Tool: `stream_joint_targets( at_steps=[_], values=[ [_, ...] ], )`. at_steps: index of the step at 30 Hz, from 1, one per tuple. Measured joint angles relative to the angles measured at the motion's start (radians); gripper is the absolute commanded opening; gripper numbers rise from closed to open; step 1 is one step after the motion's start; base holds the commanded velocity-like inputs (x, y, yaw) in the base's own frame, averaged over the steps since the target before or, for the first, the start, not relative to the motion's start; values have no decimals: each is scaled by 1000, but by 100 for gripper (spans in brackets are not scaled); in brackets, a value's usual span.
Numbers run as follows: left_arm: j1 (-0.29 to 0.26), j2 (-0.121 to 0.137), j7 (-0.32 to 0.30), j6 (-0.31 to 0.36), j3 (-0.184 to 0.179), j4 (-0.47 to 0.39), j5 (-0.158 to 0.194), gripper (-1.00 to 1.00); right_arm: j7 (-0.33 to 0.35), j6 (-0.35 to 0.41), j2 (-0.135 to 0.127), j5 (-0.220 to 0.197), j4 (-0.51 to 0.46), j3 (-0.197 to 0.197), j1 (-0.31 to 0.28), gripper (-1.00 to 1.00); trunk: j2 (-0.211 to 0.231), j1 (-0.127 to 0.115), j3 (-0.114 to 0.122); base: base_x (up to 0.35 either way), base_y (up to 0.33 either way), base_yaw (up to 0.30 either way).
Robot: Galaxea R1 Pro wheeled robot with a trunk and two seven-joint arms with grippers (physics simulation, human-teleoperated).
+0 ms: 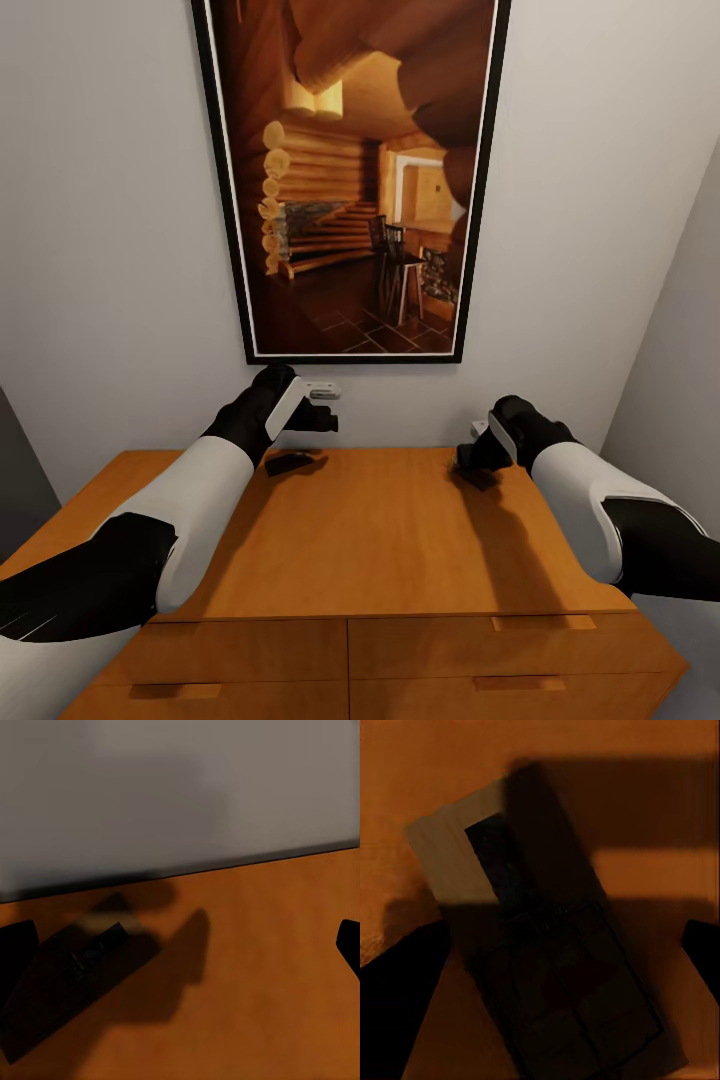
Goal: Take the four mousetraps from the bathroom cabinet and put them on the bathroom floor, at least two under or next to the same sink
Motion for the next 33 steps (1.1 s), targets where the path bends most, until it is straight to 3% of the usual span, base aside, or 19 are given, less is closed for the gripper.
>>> stream_joint_targets(
  at_steps=[14, 23, 26, 27, 33],
  values=[
    [0, 0, 0, 0, 0, 0, 0, 100, 2, 2, -3, -27, -4, -3, 0, -100, 0, 0, 0, 0, 0, 0],
    [0, 0, 0, 0, 0, -1, -1, 100, 5, 30, -19, -34, -12, -8, 0, -100, 0, 0, 0, 0, 0, 0],
    [0, 0, 0, -1, 0, -4, -2, 100, 5, 80, -37, -52, -26, -14, 0, -100, 0, 0, 0, 0, 0, 0],
    [0, 0, 0, -1, 0, -5, -2, 100, 3, 80, -43, -16, -49, -8, 1, -100, 0, 0, 0, 0, 0, 0],
    [0, 0, 1, -2, 0, -5, -2, 100, 1, 80, -48, -20, -150, -9, 1, -100, 0, 0, 0, 0, 0, 0]
  ],
)
